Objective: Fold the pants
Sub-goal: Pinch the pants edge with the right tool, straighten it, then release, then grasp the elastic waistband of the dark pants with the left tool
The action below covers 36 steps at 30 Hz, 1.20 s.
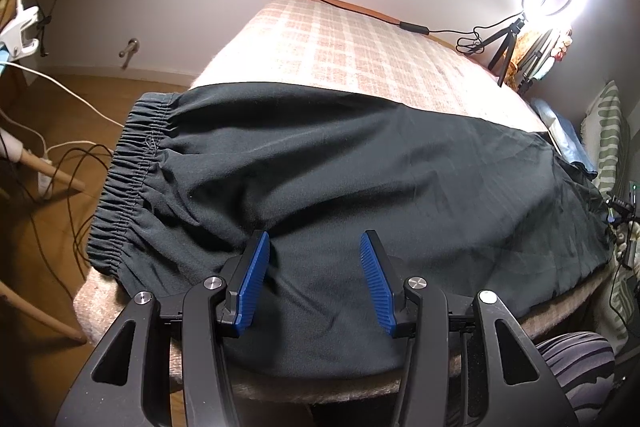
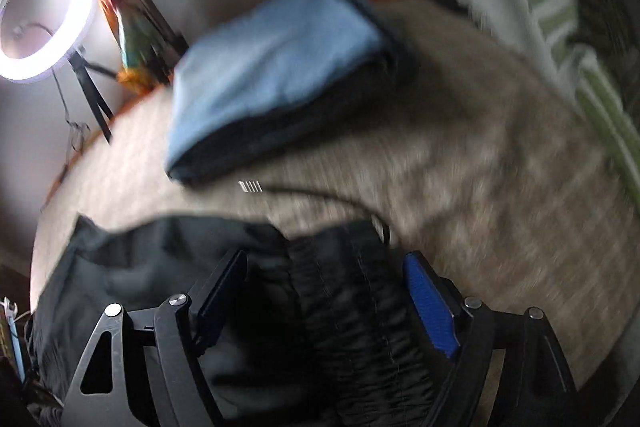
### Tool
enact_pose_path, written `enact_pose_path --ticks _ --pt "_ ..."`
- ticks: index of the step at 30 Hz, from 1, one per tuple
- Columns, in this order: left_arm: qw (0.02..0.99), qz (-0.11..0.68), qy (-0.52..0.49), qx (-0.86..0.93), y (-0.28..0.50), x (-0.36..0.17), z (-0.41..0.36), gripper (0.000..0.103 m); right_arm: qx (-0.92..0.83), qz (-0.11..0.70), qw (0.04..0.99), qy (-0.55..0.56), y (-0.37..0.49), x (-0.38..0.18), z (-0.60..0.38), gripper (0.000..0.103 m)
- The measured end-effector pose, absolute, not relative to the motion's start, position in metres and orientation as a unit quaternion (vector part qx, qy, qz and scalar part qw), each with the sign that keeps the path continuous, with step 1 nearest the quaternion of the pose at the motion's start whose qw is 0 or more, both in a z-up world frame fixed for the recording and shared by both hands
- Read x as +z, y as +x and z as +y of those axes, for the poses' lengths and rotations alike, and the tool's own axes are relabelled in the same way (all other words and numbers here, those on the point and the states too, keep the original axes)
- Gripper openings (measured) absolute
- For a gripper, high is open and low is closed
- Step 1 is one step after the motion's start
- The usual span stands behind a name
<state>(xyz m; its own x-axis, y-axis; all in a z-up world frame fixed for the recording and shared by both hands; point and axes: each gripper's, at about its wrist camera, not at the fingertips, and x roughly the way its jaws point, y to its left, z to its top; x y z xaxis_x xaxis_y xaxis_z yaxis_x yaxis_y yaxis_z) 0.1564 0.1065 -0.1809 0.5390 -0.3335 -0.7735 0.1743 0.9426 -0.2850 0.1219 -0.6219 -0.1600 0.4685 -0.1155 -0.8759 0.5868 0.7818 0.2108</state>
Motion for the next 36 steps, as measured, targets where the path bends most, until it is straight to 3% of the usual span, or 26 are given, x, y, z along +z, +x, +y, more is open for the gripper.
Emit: enact_pose_path --ticks 3,5,9,14,23,29,36 --pt "0.874 0.457 -0.086 -0.143 0.156 -0.181 0.105 0.046 -0.195 0.457 0.826 0.266 0.124 -0.161 -0.615 0.062" --pt "0.874 0.457 -0.085 -0.142 0.157 -0.181 0.104 0.046 -0.195 0.455 0.834 0.243 0.124 -0.156 -0.606 0.055" --pt "0.874 0.458 -0.085 -0.142 0.157 -0.182 0.104 0.046 -0.223 0.417 0.859 0.198 0.110 -0.137 -0.593 0.051" --pt "0.875 0.456 -0.085 -0.140 0.159 -0.182 0.103 0.046 -0.260 0.461 0.840 0.122 0.124 -0.144 -0.596 0.055" --pt "0.879 0.441 -0.127 -0.127 0.142 -0.168 0.126 0.046 -0.280 0.441 0.850 0.063 0.119 -0.108 -0.554 0.075" --pt "0.884 0.415 -0.195 -0.096 0.112 -0.160 0.168 0.047 -0.168 0.419 0.890 0.064 0.135 -0.082 -0.488 0.075" --pt "0.860 0.400 -0.307 -0.081 0.087 -0.176 0.216 0.054 -0.042 0.447 0.894 0.012 0.160 -0.101 -0.386 0.075"
